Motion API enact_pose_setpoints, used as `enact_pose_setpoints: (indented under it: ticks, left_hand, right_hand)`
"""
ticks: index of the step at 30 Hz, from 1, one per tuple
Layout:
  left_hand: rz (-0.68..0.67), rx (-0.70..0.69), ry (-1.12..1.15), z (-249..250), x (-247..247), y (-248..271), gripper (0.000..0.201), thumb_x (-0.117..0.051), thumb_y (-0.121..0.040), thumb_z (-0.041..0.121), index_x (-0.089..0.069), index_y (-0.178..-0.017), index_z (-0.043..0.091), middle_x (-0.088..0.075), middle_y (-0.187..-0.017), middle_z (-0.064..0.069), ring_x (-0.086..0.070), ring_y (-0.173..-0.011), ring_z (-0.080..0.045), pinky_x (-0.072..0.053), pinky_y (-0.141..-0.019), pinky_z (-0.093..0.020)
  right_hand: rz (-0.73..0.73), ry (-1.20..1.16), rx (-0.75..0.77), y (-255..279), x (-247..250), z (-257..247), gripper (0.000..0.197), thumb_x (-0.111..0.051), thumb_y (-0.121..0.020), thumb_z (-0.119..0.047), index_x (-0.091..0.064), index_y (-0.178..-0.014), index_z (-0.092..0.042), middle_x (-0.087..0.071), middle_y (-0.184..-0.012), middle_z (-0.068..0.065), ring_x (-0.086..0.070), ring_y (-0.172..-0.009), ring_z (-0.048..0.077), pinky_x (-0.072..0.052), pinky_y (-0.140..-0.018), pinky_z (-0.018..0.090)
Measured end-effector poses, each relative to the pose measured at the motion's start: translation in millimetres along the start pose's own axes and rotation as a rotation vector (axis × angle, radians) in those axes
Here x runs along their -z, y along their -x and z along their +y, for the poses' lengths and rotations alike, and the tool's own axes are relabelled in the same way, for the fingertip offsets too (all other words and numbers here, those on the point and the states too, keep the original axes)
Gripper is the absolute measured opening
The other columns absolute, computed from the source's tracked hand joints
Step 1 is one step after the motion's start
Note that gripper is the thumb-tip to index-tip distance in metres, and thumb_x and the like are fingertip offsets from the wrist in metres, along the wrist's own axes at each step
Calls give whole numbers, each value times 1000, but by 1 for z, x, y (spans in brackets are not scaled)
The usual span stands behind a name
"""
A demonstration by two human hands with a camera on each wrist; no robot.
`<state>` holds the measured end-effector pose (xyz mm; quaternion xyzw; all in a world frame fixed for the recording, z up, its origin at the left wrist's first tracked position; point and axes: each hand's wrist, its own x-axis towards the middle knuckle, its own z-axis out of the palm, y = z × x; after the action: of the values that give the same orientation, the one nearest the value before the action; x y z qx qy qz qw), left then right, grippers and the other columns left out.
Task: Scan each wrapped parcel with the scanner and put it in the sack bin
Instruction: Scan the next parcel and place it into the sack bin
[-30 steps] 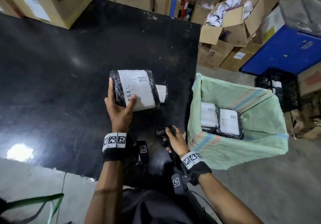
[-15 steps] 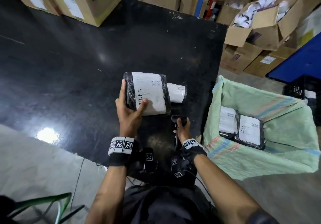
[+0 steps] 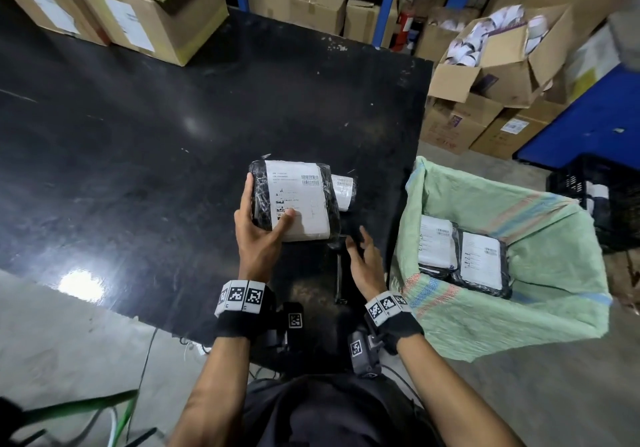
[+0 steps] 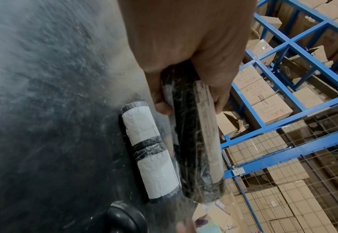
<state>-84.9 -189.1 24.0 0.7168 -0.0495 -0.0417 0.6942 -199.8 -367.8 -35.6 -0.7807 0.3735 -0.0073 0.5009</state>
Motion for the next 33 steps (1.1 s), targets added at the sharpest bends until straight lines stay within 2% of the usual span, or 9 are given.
enact_pose_setpoints:
  ticks: [4,6,10,15,19,23,26,29,33]
  left_hand:
    - [-50,31,25,-1,-17,6,97,-92,-74,36,-40,-156,42,-52,-148,2,-57,-136,-14,-46,-115,-48]
    - [-92,29,41,2,-27,10,95,-91,-75,34,-41,-156,38,-52,-149,-3,-57,-136,-14,-47,-115,-47]
    - [-170,35,87,6,-51,16,94,-91,-75,32,-42,-156,35,-50,-153,-5,-53,-141,-16,-45,-116,-49]
    - [-265,24,148,17,-85,25,92,-90,-79,28,-42,-157,32,-41,-163,5,-43,-150,-17,-38,-121,-53]
    - [-329,45,198,28,-115,33,90,-88,-81,19,-42,-157,31,-47,-159,9,-47,-146,-17,-41,-119,-53]
    - [-399,89,227,40,-151,44,88,-80,-87,1,-36,-159,22,-54,-154,-6,-56,-139,-22,-50,-112,-37]
    - [-445,103,221,39,-178,49,89,-84,-85,10,-36,-158,29,-52,-156,-1,-53,-142,-20,-46,-116,-49]
    - [-472,94,210,41,-208,53,88,-80,-86,-1,-36,-156,29,-59,-145,19,-57,-136,-9,-47,-115,-48]
    - [-548,139,238,45,-244,61,85,-79,-88,2,-36,-153,37,-63,-141,14,-61,-132,-13,-51,-110,-54]
  right_hand:
    - [-54,-259,162,18,26,-36,48,-40,-101,-52,-35,-149,-45,-40,-144,-33,-42,-117,-24,-33,-111,26]
    - [-63,-286,225,22,37,-50,49,-38,-101,-54,-29,-150,-50,-29,-140,-47,-31,-112,-38,-29,-108,20]
    - [-28,-316,302,20,57,-65,55,-42,-103,-47,-21,-154,-45,-25,-155,-34,-26,-135,-23,-26,-116,21]
    - [23,-249,328,21,86,-60,60,-46,-103,-40,-18,-156,-40,-24,-145,-46,-26,-133,-25,-25,-111,13]
    - [64,-282,320,23,116,-50,59,-44,-104,-37,-18,-157,-38,-21,-160,-27,-20,-143,-15,-21,-120,23]
    - [138,-264,325,20,147,-38,58,-43,-105,-37,-19,-157,-34,-22,-161,-22,-20,-147,-6,-22,-123,34]
    - [182,-261,307,15,170,-26,58,-44,-105,-37,-20,-157,-33,-25,-161,-19,-24,-147,-3,-26,-122,39]
    - [218,-268,291,12,194,-15,59,-44,-104,-38,-19,-157,-34,-25,-160,-22,-23,-146,-7,-25,-122,33]
    - [259,-305,260,6,225,3,58,-45,-104,-37,-22,-157,-32,-28,-158,-23,-25,-143,-10,-26,-118,22]
